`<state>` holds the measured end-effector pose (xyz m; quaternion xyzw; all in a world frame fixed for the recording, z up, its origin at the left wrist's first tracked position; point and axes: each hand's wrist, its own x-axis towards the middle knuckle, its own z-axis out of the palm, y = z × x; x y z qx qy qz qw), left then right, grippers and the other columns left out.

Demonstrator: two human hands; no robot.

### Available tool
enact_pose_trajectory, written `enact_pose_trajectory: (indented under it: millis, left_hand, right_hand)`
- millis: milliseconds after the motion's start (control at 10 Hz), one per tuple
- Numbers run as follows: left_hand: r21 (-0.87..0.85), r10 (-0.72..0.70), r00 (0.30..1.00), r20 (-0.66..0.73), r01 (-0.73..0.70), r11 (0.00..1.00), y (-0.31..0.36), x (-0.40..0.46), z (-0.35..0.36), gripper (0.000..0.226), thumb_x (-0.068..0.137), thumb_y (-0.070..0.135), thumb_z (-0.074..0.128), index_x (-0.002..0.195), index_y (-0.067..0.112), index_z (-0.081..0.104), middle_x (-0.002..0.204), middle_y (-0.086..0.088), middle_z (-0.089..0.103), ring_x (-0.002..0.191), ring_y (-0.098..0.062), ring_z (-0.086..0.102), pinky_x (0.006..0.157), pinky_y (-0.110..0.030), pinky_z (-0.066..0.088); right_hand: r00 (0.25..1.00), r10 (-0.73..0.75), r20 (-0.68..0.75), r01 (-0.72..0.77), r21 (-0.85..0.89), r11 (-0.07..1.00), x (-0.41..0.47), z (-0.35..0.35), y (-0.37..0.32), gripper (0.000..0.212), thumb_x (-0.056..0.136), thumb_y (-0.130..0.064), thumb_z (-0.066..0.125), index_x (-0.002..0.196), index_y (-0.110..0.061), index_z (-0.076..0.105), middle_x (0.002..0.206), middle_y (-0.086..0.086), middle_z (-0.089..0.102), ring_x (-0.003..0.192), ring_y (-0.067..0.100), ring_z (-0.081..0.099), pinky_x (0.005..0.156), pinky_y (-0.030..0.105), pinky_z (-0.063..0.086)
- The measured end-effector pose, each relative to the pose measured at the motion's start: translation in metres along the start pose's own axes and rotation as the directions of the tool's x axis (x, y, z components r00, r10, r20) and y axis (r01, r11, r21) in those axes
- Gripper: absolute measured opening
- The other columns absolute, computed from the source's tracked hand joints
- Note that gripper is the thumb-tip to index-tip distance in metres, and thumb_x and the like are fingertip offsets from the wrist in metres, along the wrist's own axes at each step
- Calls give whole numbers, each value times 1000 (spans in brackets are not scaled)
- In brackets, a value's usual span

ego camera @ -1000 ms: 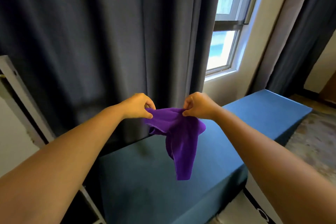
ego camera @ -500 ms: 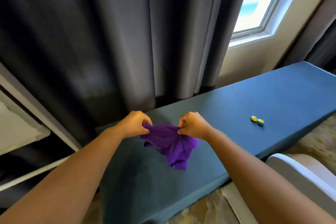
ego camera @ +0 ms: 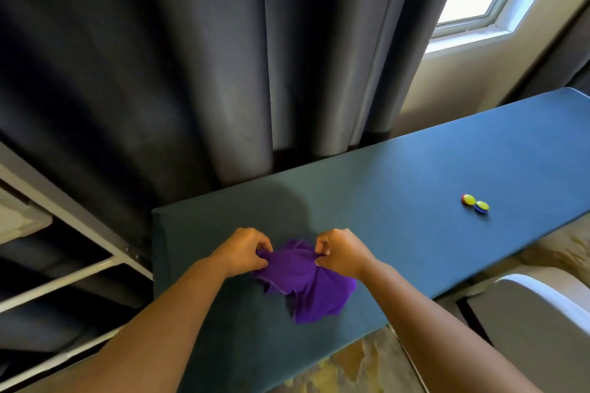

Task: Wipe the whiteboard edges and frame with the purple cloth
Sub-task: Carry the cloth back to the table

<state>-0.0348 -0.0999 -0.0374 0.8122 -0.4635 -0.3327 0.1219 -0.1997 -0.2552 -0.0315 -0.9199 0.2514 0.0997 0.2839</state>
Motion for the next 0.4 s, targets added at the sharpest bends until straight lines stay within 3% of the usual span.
enact_pose_trajectory:
  millis: [200, 400]
  left_hand:
    - [-48, -24, 1000, 1, 24, 999, -5, 2, 10, 23, 79, 16, 69, 101, 21, 70, 98, 8, 62, 85, -4, 57, 72, -16, 44]
    - [-51, -15, 1000, 16, 15, 999, 11, -7, -26, 25, 76, 14, 73, 101, 16, 69, 98, 3, 67, 83, -5, 59, 70, -14, 46]
  right_hand:
    - [1000, -10, 27, 11, -10, 1000, 7, -2, 0, 8, 72, -15, 66, 78, -11, 64, 83, 8, 68, 80, 26, 59, 72, 34, 51]
    - [995, 3, 103, 5, -77, 997, 3, -34, -15, 13, 72, -19, 68, 77, -8, 65, 87, 12, 70, 84, 29, 62, 76, 31, 48]
